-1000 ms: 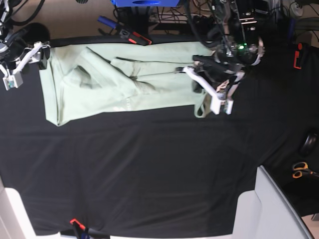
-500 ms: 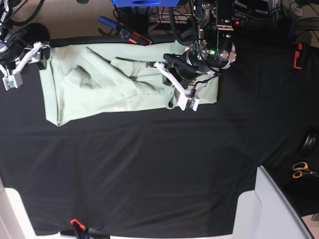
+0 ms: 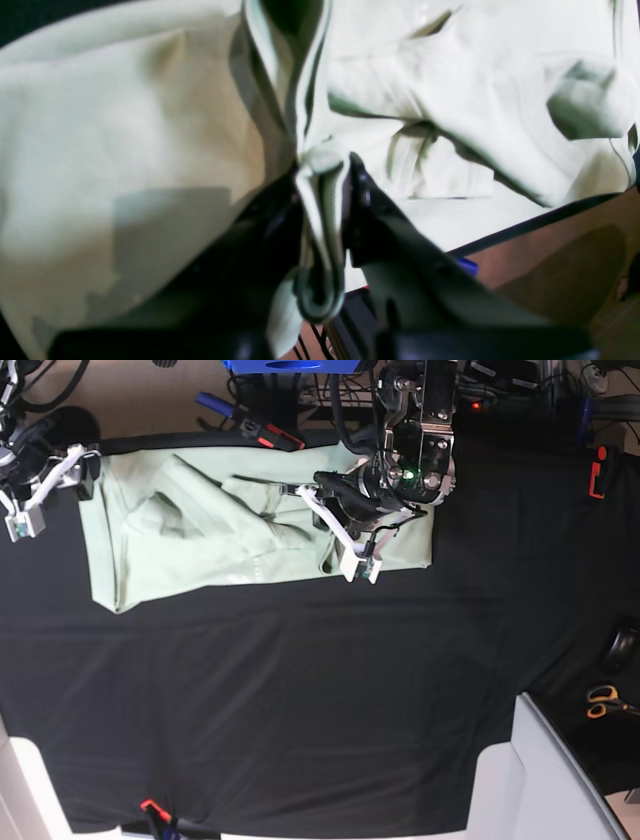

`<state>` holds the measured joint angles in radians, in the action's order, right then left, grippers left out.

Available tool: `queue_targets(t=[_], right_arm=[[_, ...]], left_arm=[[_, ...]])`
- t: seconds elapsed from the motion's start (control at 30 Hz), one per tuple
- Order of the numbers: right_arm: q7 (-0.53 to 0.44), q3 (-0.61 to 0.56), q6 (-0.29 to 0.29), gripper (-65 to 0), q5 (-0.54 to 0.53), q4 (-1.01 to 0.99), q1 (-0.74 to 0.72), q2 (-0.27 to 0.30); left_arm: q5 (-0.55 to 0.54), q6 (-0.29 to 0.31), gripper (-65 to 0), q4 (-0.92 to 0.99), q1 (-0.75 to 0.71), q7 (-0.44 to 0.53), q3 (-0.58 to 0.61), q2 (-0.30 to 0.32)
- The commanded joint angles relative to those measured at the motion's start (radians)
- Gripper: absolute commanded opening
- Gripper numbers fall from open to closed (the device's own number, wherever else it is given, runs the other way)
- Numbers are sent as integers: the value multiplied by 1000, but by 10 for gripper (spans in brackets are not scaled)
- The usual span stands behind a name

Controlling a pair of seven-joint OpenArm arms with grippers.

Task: Fold the T-shirt properly

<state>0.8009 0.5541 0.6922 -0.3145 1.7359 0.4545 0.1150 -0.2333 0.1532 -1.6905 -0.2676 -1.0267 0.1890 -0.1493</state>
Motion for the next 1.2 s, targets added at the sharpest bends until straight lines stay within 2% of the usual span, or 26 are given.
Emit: queue_targets(t=[0.0, 0.13, 0.17, 0.23, 0.4, 0.47, 0.5, 0.67, 0.8, 0.83, 0.9, 1.0, 1.07, 1.17], right_arm=[[-19, 4, 6, -316, -13, 16, -1, 12], [-19, 4, 6, -316, -13, 16, -3, 12], [-19, 4, 6, -316, -13, 16, -3, 12], [-19, 4, 6, -316, -13, 16, -4, 12], [-19, 2, 6, -316, -13, 14, -4, 12], [-19, 2, 6, -316, -13, 14, -4, 12], [-19, 2, 6, -316, -13, 14, -4, 12], [-19, 2, 6, -316, -13, 14, -4, 12], [-19, -10, 6, -318, -13, 17, -4, 12], [-19, -30, 6, -318, -13, 20, 0, 12], [-19, -76, 6, -318, -12, 39, 10, 15], [-19, -159, 6, -321, -12, 94, 43, 18], [-13, -223, 6, -374, -12, 152, 54, 19], [-10, -325, 6, -570, -12, 213, 60, 21]], left_arm=[[-13, 0, -650, -12, 17, 13, 5, -8], [-13, 0, -647, -9, 18, 13, 5, -8], [-13, 3, -623, -9, 20, 13, 5, -8], [-13, 4, -556, -9, 20, 13, 5, -8], [-15, 6, -324, -18, 20, 13, 22, -8], [-15, 6, -270, -18, 35, 13, 82, -8], [-16, 6, -265, -18, 47, 13, 119, -5], [-123, 6, -265, -27, 100, 13, 200, 53], [-272, 1, -279, -73, 118, 13, 108, 80], [-292, 0, -309, -95, 113, 13, 59, 81], [-297, 0, -417, -135, 100, 7, -30, 103], [-295, 0, -650, -171, 63, 7, -147, 165], [-295, 0, -650, -184, 26, 7, -222, 225], [-295, 0, -650, -184, -48, 13, -366, 304]])
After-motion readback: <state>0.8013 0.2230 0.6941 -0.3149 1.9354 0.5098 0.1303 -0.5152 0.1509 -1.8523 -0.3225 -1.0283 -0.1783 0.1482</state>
